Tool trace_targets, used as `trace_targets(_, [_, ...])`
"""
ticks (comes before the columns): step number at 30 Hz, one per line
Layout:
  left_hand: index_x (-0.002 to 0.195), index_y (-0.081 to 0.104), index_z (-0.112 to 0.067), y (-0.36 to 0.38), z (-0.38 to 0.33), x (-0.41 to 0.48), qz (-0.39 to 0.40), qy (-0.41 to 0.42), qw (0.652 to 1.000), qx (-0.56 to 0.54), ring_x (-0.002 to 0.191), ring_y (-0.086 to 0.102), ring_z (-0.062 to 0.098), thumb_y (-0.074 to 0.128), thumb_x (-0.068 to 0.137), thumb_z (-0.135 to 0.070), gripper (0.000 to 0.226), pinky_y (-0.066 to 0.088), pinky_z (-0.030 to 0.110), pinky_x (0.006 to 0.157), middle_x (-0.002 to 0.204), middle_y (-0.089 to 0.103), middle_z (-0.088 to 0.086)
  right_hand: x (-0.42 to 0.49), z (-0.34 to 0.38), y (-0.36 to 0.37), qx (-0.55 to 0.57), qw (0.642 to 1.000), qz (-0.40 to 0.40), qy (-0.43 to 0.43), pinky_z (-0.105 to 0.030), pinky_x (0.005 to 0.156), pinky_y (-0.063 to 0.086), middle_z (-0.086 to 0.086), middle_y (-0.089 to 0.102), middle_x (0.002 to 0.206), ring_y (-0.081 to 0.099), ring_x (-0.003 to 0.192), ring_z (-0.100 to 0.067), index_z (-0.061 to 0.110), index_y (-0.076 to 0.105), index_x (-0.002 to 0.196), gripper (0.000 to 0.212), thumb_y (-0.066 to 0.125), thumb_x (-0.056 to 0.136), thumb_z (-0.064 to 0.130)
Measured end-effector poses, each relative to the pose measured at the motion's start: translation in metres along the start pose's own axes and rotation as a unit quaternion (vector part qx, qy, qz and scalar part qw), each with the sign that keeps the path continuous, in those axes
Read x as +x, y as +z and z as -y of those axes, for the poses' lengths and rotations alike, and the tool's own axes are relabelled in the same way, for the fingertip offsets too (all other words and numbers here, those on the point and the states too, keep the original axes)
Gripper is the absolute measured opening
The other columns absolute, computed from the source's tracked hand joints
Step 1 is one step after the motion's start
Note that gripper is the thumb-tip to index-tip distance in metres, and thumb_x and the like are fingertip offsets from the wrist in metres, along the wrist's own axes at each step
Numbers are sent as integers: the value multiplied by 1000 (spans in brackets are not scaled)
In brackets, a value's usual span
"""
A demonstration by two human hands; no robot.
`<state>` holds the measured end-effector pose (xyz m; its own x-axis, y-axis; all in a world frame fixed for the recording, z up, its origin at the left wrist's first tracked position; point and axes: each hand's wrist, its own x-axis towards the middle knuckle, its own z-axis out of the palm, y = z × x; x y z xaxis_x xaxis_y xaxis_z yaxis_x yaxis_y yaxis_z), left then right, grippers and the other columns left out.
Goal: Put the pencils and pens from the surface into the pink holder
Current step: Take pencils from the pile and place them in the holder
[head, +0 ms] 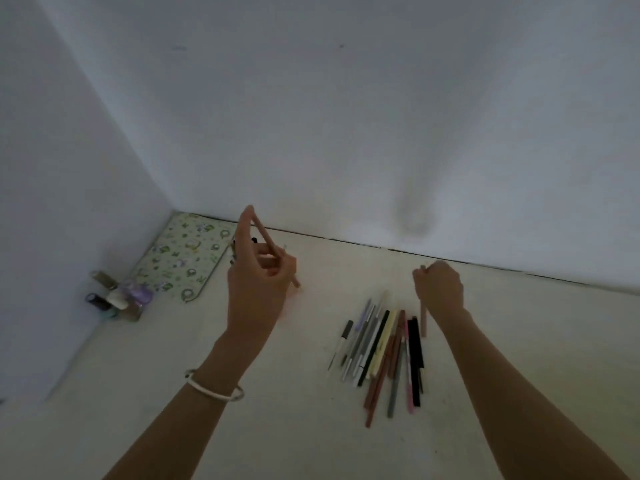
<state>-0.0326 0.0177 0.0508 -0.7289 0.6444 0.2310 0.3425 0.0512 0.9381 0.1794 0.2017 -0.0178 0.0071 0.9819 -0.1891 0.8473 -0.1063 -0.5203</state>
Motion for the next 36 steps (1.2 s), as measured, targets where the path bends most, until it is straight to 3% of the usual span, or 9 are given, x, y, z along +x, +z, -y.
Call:
trace_targets(4, [146,23,-41,-31,10,24,-93,46,993,54,71,70,2,66,86,-7,81,57,16,64,91,67,-6,-7,74,-33,189,977,-12,-96,-23,51,37,-9,63,80,58,65,-19,4,59,97,17,52,95,19])
trace_targets(7, [145,23,-42,-38,20,32,-97,61,989,91,76,69,6,63,90,-12,75,57,20,67,98,64,-6,-36,122,-40,367,918,17,-146,-23,59,50,-11,65,87,62,66,-15,10,52,120,24,52,96,12])
trace_targets(13, [145,26,-36,-35,44,31,-61,111,973,195,83,66,11,57,96,-15,62,54,28,72,103,65,-3,-84,165,-27,468,862,0,-193,-32,71,58,-1,65,79,67,70,-18,16,54,109,18,54,94,6])
trace_targets(17, [124,60,-12,-37,58,31,-49,186,932,307,98,64,25,60,92,-12,31,48,38,85,104,68,7,-97,166,-9,494,846,-17,-200,-32,73,58,-1,66,80,68,77,-24,15,54,110,19,55,93,6])
trace_targets(19, [106,73,-11,-40,64,28,-70,200,903,373,114,60,32,56,93,-21,24,46,45,93,116,68,9,-102,164,1,494,845,-31,-204,-24,70,56,-5,67,84,68,78,-25,18,53,110,20,55,93,6])
trace_targets(23, [136,54,-9,-56,61,28,-110,161,927,319,133,43,32,41,98,-30,45,34,45,109,143,48,14,-114,163,25,457,850,-33,-260,-34,76,58,2,65,91,67,82,-21,27,52,109,22,54,95,10])
trace_targets(28, [135,45,0,-80,51,37,-172,149,948,221,122,48,35,42,95,-15,43,41,53,100,133,49,19,-123,164,58,362,867,-27,-342,-31,82,54,10,61,97,64,91,-13,25,49,115,23,52,97,11])
trace_targets(32, [132,45,0,-90,44,39,-175,149,956,183,108,54,26,45,93,-5,39,48,44,92,126,49,15,-123,163,79,281,890,16,-358,-18,77,51,17,60,96,60,89,-1,32,51,111,20,51,97,18])
trace_targets(36, [129,46,-8,-85,39,34,-159,140,963,165,101,53,14,42,90,-9,40,47,29,88,120,48,4,-123,156,93,112,883,7,-457,-39,89,53,-7,61,119,61,101,-23,12,68,114,29,55,90,2])
